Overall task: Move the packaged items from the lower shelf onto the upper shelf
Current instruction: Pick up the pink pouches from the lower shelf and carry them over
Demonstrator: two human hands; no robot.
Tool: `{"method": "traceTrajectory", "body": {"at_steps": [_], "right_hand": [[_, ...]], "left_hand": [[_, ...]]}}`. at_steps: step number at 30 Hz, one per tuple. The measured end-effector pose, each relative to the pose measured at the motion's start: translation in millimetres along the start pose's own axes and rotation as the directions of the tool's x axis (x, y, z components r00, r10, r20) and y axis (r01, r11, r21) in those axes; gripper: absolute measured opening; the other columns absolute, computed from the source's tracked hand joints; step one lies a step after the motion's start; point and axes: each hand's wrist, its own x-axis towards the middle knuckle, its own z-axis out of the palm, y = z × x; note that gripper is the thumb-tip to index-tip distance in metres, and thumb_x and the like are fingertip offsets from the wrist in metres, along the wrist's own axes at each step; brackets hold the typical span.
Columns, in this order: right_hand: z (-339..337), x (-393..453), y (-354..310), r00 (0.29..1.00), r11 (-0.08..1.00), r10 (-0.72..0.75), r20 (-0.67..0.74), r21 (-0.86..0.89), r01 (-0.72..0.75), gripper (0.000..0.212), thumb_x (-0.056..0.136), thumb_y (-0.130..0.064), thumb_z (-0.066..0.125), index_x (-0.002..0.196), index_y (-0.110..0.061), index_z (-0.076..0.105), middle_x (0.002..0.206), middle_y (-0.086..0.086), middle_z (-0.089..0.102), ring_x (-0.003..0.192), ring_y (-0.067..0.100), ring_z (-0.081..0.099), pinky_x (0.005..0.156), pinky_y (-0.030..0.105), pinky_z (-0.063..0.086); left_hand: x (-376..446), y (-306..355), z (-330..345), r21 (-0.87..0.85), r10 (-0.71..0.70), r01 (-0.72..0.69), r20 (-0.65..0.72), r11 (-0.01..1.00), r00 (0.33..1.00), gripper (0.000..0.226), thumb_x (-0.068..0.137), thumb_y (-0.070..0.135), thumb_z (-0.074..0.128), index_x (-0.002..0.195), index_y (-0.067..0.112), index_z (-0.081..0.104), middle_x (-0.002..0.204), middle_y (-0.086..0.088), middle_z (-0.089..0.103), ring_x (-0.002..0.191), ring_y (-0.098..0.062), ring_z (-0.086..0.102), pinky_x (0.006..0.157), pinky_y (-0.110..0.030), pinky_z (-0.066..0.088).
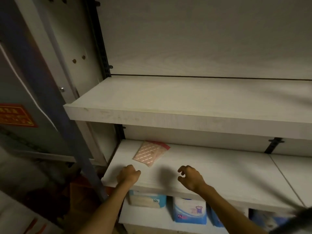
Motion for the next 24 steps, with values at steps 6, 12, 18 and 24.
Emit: {"method": "traceTrajectory", "body": {"at_steps": [6,12,18,24], "right_hand": [[31.2,17.9,-21.4,0.989,0.989,0.143,0.020,0.036,-0.144,0.038,0.090,-0.031,0.060,0.127,-0.022,0.059,0.123,0.002,0.062,0.110,0.019,0.060,0.088,0.026,0.047],[66.2,29.3,-28.9,0.959,0.959,0.274,0.076,0.050,-0.279,0.036,0.089,-0.028,0.056,0.125,-0.024,0.059,0.124,0.002,0.060,0.114,0.020,0.058,0.093,0.026,0.045],[84.6,44.2,-42.5,0.940,0.941,0.336,0.064,0.025,-0.338,0.037,0.090,-0.020,0.048,0.125,-0.022,0.059,0.125,0.002,0.059,0.115,0.021,0.057,0.097,0.030,0.045],[92.9,77.7,-78.0,0.925,0.925,0.378,-0.049,0.068,-0.374,0.033,0.094,-0.031,0.051,0.123,-0.016,0.054,0.125,0.006,0.057,0.114,0.023,0.054,0.097,0.036,0.049]], "left_hand": [[52.8,2.8,9.9,-0.013,-0.001,0.000,-0.069,1.000,0.998,0.057,0.084,0.062,0.060,0.118,0.016,0.060,0.120,-0.010,0.057,0.105,-0.026,0.057,0.085,-0.039,0.053],[103.8,10.0,21.0,0.058,0.064,-0.060,-0.071,0.996,0.995,0.085,0.072,0.086,0.053,0.121,0.017,0.058,0.130,-0.011,0.052,0.117,-0.026,0.050,0.092,-0.039,0.047],[122.5,14.8,25.4,-0.087,-0.047,0.047,0.006,0.995,0.999,0.100,0.064,0.071,0.077,0.137,0.010,0.045,0.147,-0.012,0.040,0.137,-0.029,0.038,0.104,-0.041,0.040],[119.2,-24.3,13.1,-0.725,-0.134,0.187,0.131,0.663,0.982,0.070,0.079,0.013,0.082,0.135,0.001,0.041,0.133,-0.025,0.056,0.111,-0.043,0.061,0.083,-0.050,0.059]]}}
